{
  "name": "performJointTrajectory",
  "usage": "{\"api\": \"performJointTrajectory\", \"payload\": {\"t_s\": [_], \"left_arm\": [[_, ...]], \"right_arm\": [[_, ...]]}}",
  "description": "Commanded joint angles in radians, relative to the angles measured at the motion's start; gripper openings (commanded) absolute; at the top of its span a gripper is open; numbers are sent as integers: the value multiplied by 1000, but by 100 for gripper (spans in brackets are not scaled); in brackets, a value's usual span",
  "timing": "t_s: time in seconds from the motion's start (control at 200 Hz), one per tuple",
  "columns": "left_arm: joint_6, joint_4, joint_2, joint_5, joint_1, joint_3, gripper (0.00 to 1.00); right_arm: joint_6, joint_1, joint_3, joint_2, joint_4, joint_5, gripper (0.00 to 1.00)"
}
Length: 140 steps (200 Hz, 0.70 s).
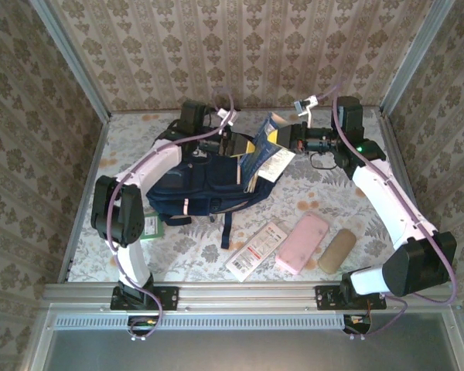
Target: Pack books, pencil case, and school supplies into a backpack
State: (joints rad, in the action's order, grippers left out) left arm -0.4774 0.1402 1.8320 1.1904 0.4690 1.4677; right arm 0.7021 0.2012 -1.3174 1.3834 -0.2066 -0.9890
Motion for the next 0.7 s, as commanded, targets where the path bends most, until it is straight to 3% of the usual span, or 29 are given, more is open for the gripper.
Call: {"api": "performJointTrajectory", "payload": {"t_s": [0.0, 0.235, 0.535, 0.695], "left_arm": [[-267, -394, -43, 88, 12, -99, 64], [-575, -810, -13, 74, 42, -217, 59], [-915, -1220, 22, 28, -6, -291, 24], [-978, -1303, 49, 23, -6, -291, 8]], "right_arm": [[31, 1, -44, 28, 102, -50, 0], [109, -4, -30, 59, 202, -67, 0], [119, -43, 8, 46, 206, -6, 0], [150, -56, 35, 54, 240, 4, 0]]}}
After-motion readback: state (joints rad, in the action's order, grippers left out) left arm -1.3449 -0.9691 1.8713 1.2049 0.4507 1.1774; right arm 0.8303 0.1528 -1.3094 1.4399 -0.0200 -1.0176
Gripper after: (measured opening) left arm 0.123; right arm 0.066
